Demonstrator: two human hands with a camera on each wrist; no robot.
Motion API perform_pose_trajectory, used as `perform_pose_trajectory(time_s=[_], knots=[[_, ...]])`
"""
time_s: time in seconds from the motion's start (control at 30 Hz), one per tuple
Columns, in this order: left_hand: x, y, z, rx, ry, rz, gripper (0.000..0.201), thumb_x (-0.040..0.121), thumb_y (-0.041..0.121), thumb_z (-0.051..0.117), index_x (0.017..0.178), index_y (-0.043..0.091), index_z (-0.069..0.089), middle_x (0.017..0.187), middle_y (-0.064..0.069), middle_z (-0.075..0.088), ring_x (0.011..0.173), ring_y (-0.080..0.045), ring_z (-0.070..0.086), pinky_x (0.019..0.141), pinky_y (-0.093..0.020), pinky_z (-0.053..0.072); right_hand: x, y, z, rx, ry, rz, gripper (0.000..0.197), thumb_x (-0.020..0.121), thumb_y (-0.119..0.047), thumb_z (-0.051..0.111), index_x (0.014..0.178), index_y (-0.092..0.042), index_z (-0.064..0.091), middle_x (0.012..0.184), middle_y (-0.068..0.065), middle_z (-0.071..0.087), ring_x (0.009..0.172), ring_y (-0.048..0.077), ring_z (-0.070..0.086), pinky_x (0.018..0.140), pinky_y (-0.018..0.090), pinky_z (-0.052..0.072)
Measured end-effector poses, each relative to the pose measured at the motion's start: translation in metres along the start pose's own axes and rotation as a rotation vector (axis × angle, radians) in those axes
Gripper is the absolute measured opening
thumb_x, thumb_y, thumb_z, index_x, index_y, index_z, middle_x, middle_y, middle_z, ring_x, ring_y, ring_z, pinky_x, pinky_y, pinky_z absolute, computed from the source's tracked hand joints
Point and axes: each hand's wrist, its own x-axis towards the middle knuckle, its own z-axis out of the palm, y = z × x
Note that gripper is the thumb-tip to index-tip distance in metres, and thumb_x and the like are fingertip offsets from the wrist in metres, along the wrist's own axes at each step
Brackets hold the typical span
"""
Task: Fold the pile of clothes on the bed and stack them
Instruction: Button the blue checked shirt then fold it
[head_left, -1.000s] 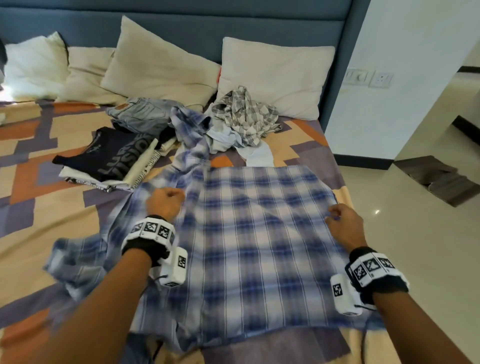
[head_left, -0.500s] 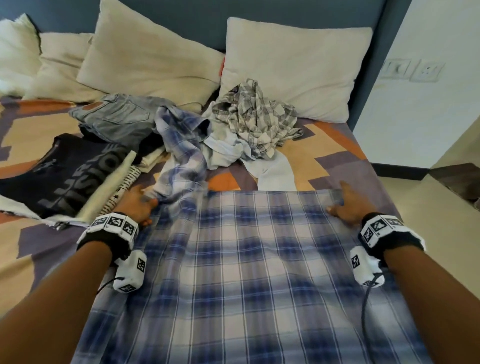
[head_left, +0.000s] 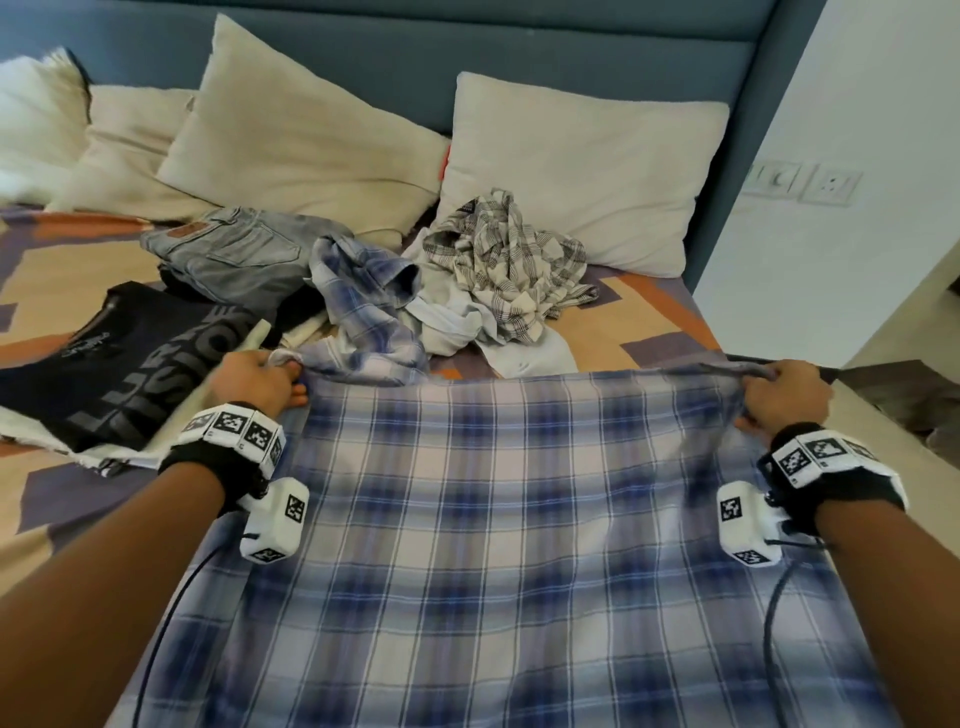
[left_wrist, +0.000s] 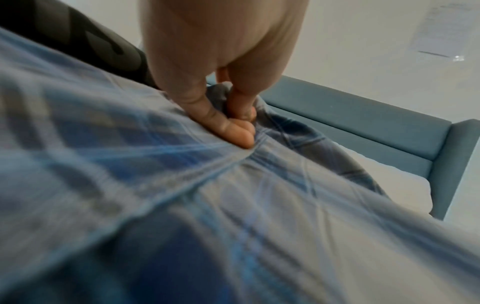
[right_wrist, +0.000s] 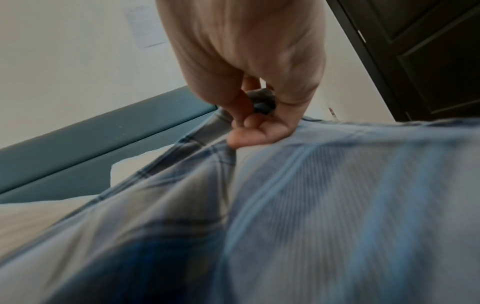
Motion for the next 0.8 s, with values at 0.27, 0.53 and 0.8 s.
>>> perform_pose_trajectory(time_s=[0.27,0.53,0.8], knots=[[-0.033,-0.021,-0.022,0.093,-0.104,-0.095,0.056,0.073,0.027,0.075,0.125,0.011,0.060,0.115,-0.020,0.065,0.106,-0.038,0.062,0.089,-0.049,0.053,-0.096,0.021,-0.015,-0.130,-0.311,-0.174,0.059,0.080,-0.012,0.076,0.133,-0.005,0.052,0.131,0.028,0.051,0.117,0.045,0.051,0.100,0.051,0.045],[-0.227,-0.027,-0.029,0.004,-0.435,0.063,0.019,0.086,0.003,0.068,0.104,0.007,0.071,0.090,-0.005,0.067,0.090,-0.019,0.062,0.084,-0.026,0.051,-0.256,0.123,-0.092,-0.508,-0.890,-0.315,0.101,0.070,-0.086,0.051,0.153,-0.043,0.013,0.165,0.001,-0.005,0.151,0.034,0.001,0.119,0.054,0.015],[-0.382,-0.087,-0.040,-0.061,-0.210,-0.149,0.011,0.080,0.011,0.074,0.083,0.022,0.077,0.087,-0.003,0.073,0.098,-0.029,0.066,0.095,-0.042,0.051,-0.309,0.227,-0.167,-0.261,-0.460,0.106,0.071,0.078,-0.063,0.061,0.122,-0.009,0.054,0.117,0.024,0.062,0.104,0.041,0.061,0.089,0.047,0.049]])
